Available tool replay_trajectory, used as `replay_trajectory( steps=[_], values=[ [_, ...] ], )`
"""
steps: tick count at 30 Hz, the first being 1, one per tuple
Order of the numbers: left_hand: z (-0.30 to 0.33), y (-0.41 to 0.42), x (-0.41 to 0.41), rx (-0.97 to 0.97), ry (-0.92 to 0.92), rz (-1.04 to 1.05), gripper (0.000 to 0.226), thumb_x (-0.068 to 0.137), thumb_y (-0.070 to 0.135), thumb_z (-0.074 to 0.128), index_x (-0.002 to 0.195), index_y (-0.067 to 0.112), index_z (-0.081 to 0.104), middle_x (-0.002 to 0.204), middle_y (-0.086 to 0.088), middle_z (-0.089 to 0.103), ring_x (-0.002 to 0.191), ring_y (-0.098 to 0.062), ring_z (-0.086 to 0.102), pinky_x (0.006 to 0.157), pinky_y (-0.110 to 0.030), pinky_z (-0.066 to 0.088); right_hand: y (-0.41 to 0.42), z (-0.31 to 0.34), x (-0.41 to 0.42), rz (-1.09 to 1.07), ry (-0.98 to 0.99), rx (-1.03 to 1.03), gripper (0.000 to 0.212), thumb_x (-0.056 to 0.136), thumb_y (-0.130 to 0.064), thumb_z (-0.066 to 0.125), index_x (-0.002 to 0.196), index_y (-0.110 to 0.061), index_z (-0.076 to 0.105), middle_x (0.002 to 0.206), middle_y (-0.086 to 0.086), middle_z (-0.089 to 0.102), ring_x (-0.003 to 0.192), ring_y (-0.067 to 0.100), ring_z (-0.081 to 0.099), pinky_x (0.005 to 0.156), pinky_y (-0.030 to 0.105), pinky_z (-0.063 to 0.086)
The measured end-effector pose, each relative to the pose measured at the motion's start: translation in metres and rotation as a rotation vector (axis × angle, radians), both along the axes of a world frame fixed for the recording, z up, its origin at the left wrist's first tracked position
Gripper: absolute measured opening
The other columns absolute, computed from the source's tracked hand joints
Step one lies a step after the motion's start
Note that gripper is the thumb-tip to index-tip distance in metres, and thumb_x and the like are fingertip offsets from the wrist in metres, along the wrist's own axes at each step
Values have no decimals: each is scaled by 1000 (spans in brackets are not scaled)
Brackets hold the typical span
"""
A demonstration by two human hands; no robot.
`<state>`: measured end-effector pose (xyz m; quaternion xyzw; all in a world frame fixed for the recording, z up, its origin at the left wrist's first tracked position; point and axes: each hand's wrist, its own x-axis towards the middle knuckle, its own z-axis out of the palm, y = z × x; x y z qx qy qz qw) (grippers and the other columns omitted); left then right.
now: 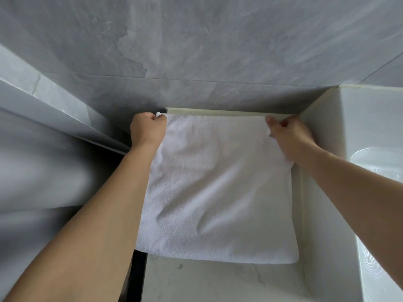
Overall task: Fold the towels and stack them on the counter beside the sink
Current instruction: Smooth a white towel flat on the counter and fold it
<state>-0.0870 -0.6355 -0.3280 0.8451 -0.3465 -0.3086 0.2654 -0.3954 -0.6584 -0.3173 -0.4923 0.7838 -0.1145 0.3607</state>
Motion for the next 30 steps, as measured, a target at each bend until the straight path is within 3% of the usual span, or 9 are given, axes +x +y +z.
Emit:
replay_trajectory(
  steps=[7,14,17,19,21,23,25,27,30],
  values=[
    [-12,3,-4,-76,84,112,46,95,22,56,57,15,30,50,5,27,44,-12,21,45,-24,21,1,6,-5,98,96,31,57,82,-68,60,64,-15,55,64,3,58,63,26,54,53,31,34],
    [-16,4,-2,-96,-56,25,38,97,26,57,64,14,41,62,2,44,54,-13,38,50,-28,32,-4,-2,-5,9,185,-44,55,104,-41,37,105,5,67,110,28,65,103,42,61,84,37,46],
    [-17,3,-1,-82,-86,3,31,95,29,59,73,10,47,69,2,48,62,-16,45,51,-29,35,-3,-2,-2,20,196,-67,60,103,-47,36,88,4,65,94,28,65,94,43,61,74,37,43],
    [-17,3,-5,-66,-104,-1,22,94,28,61,89,8,52,85,-2,55,77,-21,52,60,-32,44,1,-1,0,45,192,-64,61,99,-55,42,72,-2,59,76,20,60,81,39,59,66,32,36],
    [-13,9,-16,-80,-356,-39,28,90,27,65,109,10,53,112,-10,56,100,-30,54,83,-42,46,1,-4,-3,79,217,-59,52,99,-46,46,88,2,64,92,24,65,92,40,61,70,33,40],
    [-6,21,-40,-312,-637,-235,33,84,25,65,111,11,54,114,-16,54,102,-37,51,84,-45,39,-2,-6,-5,82,222,-48,46,101,-36,46,109,5,64,113,28,64,106,43,59,83,36,46],
    [-1,42,-78,-571,-589,-679,26,83,26,63,102,10,56,101,-16,55,89,-36,52,75,-44,38,-5,-7,-6,76,199,-43,43,100,-34,48,109,4,64,112,26,64,105,42,60,83,35,46],
    [-3,70,-117,-496,-450,-1142,32,84,41,67,96,12,60,95,-11,56,82,-33,54,69,-40,40,-6,-6,-8,53,163,-26,37,98,-34,52,86,-1,63,91,22,63,90,37,61,71,30,40],
    [-9,91,-151,-288,-548,-1394,49,64,57,81,84,16,63,85,-6,57,74,-29,56,64,-35,39,-3,-3,-9,16,117,-12,35,93,-28,61,66,-9,52,69,9,54,75,26,54,65,29,37]
  ],
)
